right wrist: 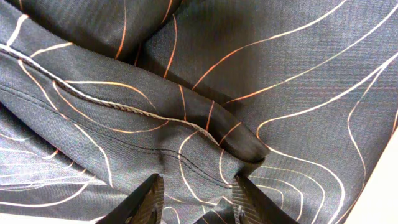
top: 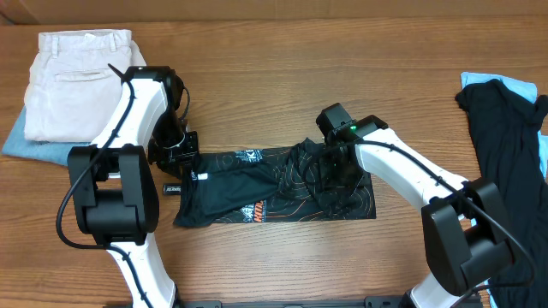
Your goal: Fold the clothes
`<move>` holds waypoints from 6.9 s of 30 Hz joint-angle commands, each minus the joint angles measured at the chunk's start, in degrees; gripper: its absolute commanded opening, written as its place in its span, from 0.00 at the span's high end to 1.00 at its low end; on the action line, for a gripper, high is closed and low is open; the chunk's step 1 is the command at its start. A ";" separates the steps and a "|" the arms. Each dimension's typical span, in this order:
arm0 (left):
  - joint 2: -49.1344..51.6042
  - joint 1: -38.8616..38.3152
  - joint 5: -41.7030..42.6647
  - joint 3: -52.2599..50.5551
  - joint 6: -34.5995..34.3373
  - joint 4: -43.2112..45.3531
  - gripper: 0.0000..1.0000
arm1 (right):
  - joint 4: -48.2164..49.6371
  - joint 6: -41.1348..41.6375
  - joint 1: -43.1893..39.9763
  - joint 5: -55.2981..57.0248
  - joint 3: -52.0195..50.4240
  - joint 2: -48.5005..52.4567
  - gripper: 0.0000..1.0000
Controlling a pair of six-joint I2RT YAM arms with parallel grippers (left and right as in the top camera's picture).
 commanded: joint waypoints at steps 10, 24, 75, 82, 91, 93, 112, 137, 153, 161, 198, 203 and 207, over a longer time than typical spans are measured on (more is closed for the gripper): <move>-1.55 0.00 0.42 -0.22 -0.15 -0.20 0.78 | 2.89 4.42 -0.55 1.11 -3.67 0.00 0.62; -1.55 0.00 0.44 -0.22 -0.20 -0.15 0.78 | 4.85 -6.43 2.01 -7.67 -1.42 -0.07 0.95; -1.55 0.00 0.37 -0.22 -0.13 0.87 0.64 | 19.30 -9.99 3.41 -15.82 2.91 5.42 0.66; -1.55 0.02 0.22 -0.22 -0.13 0.81 0.53 | 18.80 -15.06 4.72 -27.80 2.91 7.91 0.65; -1.55 0.17 -0.22 -0.22 0.33 3.28 0.41 | 13.27 -14.53 3.28 -27.47 6.34 4.74 0.60; -1.55 0.22 -1.42 -0.22 0.33 3.93 0.41 | 9.16 -14.51 2.97 -25.11 9.53 2.38 0.59; -1.55 0.22 2.69 -14.82 0.31 17.97 0.30 | -5.55 -10.93 2.89 -16.13 19.08 -4.48 0.52; -1.57 1.66 20.04 -26.47 8.35 30.56 0.35 | -6.03 -8.48 2.89 -13.77 19.08 -4.48 0.51; -1.55 1.81 16.94 -32.22 7.58 36.89 0.35 | -5.86 -7.37 2.86 -13.77 19.08 -4.48 0.51; -1.55 1.55 18.01 -34.47 7.61 38.71 0.44 | -5.90 -7.37 2.89 -13.55 19.08 -4.48 0.51; -11.69 14.21 28.96 0.26 6.60 7.52 0.96 | -11.72 -4.46 -9.57 -1.22 18.21 -2.67 0.48; -12.70 3.89 30.47 0.57 2.69 6.38 0.96 | -12.37 -4.48 -9.53 -1.18 18.18 -0.63 0.48; -12.70 -4.87 29.79 0.57 -0.20 7.23 0.96 | -12.33 -4.48 -9.55 -1.16 18.16 -0.46 0.48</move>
